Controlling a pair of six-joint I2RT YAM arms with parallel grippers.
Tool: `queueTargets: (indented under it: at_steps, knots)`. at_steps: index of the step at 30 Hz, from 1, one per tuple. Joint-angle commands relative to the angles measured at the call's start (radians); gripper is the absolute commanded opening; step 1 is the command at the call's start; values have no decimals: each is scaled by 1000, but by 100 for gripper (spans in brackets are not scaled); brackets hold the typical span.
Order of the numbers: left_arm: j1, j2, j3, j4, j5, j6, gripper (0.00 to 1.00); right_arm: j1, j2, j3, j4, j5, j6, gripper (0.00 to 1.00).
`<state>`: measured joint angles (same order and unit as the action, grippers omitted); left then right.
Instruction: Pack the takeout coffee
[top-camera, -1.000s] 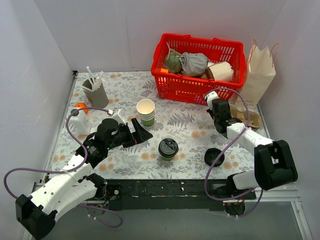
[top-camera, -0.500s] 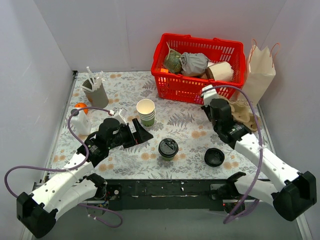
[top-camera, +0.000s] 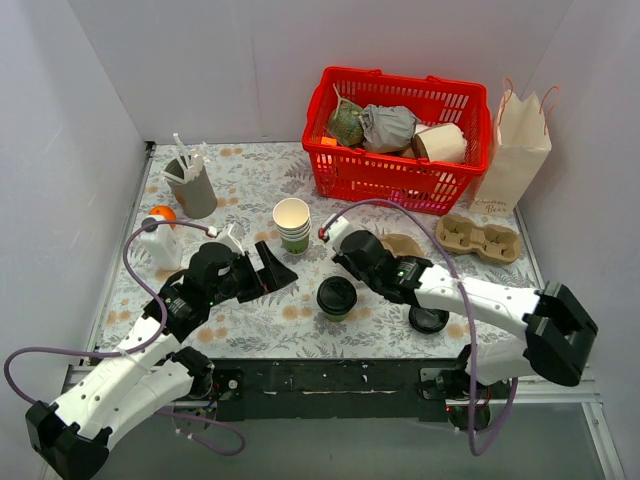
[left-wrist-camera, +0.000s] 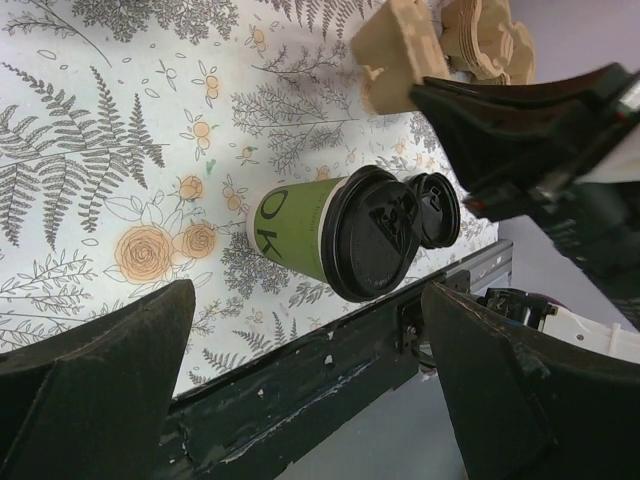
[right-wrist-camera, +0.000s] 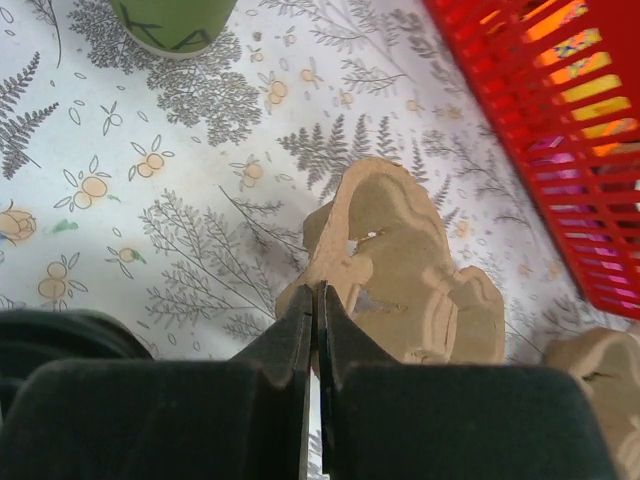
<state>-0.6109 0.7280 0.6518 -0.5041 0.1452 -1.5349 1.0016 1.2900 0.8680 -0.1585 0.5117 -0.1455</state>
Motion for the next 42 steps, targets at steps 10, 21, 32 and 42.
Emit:
queueTargets:
  at_steps: [10,21,32,42]
  knots:
    - [0,-24,46,-48,-39,-11,98,0,54,172,60,135,139,81]
    - [-1,28,75,3,-4,16,98,-622,-100,457,-114,16,161,90]
    - [-1,80,85,25,10,30,98,-1084,178,700,-230,42,441,89]
    - [-1,83,80,27,19,36,98,-1140,243,637,-92,38,738,86]
